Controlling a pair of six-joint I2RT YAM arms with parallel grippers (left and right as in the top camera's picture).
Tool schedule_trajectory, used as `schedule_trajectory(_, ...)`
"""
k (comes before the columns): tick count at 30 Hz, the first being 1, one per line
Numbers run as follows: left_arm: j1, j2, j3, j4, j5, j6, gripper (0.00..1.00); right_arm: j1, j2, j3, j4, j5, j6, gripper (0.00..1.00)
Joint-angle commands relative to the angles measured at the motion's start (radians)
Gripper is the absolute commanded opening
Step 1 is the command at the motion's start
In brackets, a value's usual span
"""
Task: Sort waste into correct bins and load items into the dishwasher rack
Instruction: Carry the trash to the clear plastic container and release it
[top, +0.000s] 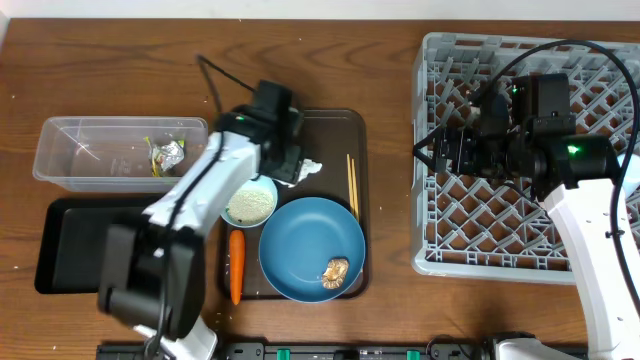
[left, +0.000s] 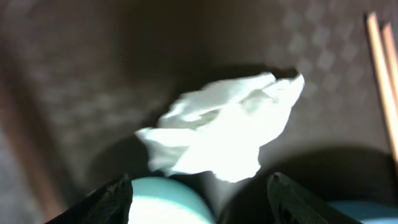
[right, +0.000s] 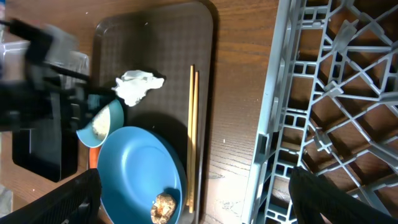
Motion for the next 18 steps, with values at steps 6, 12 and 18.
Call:
schedule_trajectory(6,-0.014,0.134,-0.013,0.035,0.019,0.040,0.69,0.021,0.000,0.010,0.001,0.000,-0.013,0.89)
schedule_trajectory(12,-0.014,0.177,-0.012,0.054,0.022,0.040,0.35,0.021,0.000,0.010,0.000,0.000,-0.013,0.89)
schedule_trajectory(18,-0.014,0.121,0.033,0.036,0.019,0.040,0.13,0.021,0.000,0.010,0.000,0.000,-0.014,0.89)
